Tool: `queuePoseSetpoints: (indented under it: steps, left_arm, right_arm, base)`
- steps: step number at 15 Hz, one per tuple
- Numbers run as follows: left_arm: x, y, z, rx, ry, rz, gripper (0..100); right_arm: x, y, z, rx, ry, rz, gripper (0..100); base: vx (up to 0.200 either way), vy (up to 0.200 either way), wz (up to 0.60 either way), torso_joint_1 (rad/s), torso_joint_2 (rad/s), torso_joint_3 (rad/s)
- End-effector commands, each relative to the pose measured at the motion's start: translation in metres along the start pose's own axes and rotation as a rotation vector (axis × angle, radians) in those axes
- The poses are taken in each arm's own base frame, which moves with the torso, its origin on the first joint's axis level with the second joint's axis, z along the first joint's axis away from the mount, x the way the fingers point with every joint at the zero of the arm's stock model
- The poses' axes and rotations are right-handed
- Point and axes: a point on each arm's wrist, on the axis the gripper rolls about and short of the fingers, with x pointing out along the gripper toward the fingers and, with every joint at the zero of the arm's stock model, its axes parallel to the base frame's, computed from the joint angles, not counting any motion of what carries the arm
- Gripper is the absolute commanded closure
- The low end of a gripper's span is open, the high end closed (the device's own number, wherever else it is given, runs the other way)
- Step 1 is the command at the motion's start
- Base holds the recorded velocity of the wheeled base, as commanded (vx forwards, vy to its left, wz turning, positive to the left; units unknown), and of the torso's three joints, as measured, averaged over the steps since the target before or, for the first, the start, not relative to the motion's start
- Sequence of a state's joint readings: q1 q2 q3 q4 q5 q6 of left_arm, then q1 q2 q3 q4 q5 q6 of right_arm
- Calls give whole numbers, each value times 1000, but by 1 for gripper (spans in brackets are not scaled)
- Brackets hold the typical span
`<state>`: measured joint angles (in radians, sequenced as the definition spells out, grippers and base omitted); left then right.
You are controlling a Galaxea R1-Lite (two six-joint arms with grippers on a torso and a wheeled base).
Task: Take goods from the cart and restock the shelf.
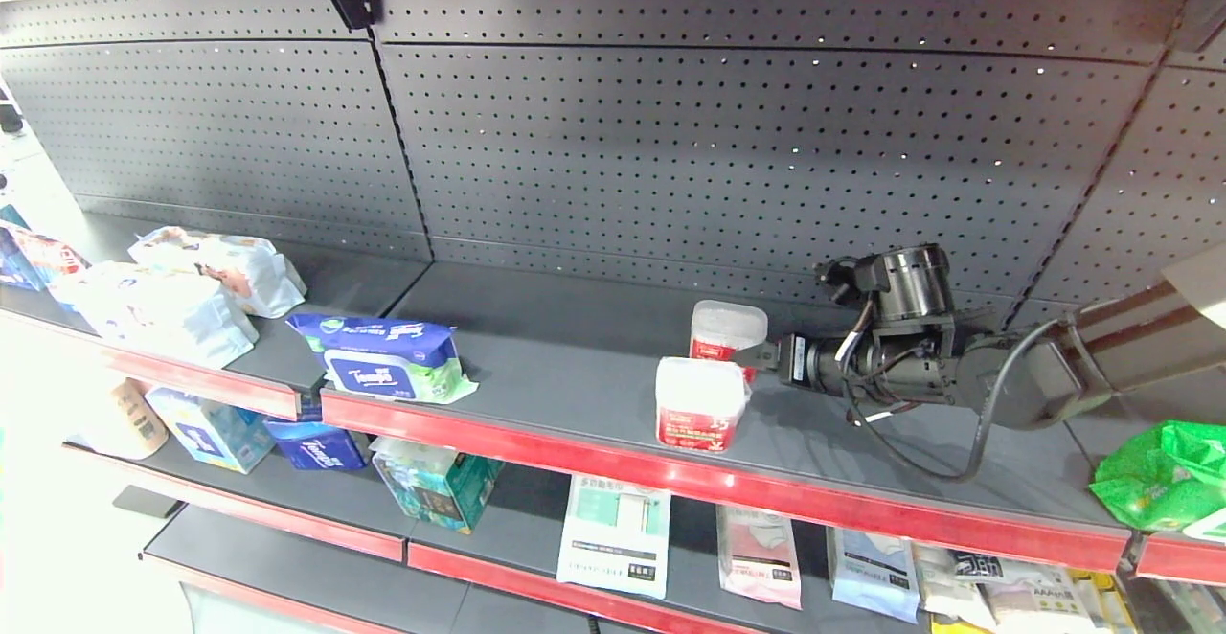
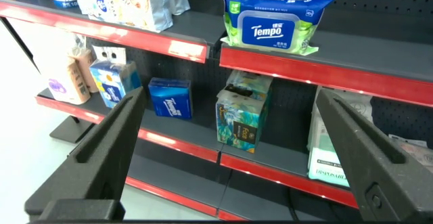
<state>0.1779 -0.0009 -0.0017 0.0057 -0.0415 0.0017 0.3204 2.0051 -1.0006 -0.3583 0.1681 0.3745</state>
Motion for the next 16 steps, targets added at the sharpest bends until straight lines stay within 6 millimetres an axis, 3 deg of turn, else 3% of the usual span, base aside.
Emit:
queuePoseSetpoints:
  steps: [1, 16]
  left_arm:
    - [0, 0, 0, 0, 1, 0, 0]
    - [0, 0, 0, 0, 1, 0, 0]
  right_arm:
    - [0, -1, -2, -3, 8, -2, 0]
    - [-1, -3, -12, -3, 38, -10, 0]
  base:
    - [0, 0, 0, 0, 0, 0]
    - [0, 0, 0, 0, 0, 0]
